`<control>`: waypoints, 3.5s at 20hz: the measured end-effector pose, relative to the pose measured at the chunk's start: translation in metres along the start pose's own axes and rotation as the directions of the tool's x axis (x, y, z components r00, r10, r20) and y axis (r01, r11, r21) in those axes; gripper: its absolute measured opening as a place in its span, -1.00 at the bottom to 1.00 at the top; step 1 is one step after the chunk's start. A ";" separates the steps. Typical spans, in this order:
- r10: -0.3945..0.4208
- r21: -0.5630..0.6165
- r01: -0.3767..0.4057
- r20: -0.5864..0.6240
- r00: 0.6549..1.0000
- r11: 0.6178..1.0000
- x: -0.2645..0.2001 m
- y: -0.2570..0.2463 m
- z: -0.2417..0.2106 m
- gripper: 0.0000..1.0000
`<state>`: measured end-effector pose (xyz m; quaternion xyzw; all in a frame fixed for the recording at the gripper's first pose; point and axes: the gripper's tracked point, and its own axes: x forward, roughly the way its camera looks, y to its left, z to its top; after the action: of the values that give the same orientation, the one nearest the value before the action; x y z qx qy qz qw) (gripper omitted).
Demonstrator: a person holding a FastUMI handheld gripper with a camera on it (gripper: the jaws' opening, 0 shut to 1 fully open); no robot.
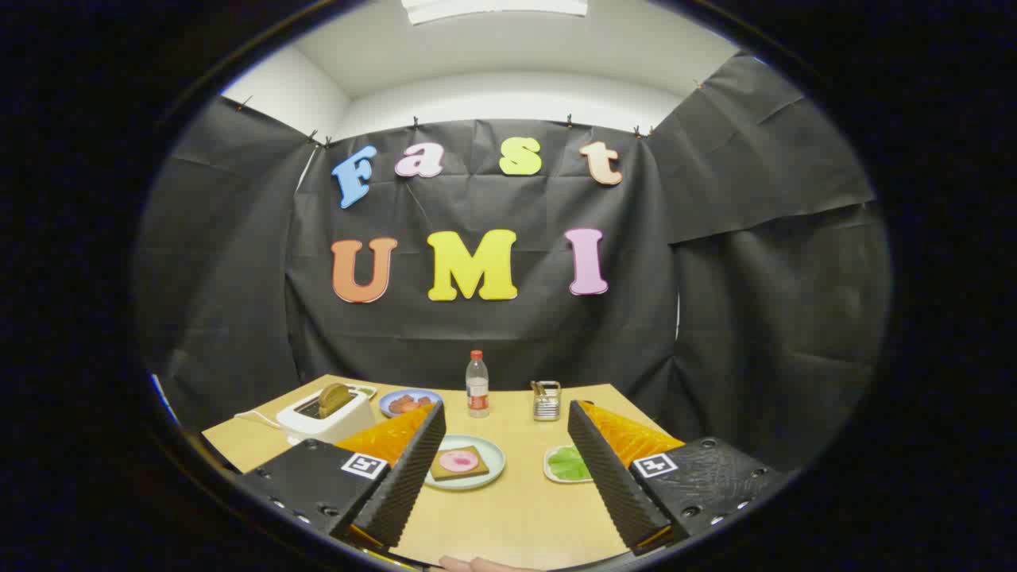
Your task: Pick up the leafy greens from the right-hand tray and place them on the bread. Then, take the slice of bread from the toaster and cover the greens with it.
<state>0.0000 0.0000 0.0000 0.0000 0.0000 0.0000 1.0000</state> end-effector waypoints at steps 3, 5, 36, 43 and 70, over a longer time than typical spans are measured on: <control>0.011 0.000 -0.011 -0.003 1.000 1.000 0.002 0.001 -0.002 0.92; -0.001 -0.011 0.001 -0.003 1.000 1.000 0.004 -0.005 -0.002 0.92; -0.190 -0.130 0.155 -0.326 0.926 0.979 0.212 -0.167 -0.146 0.91; -0.219 -0.098 0.197 -0.510 0.832 0.975 0.277 -0.205 -0.227 0.90; -0.213 -0.057 0.220 -0.564 0.797 0.974 0.281 -0.190 -0.220 -1.00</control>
<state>0.2805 -0.1897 -0.2196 0.0059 0.2970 -0.1143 0.9480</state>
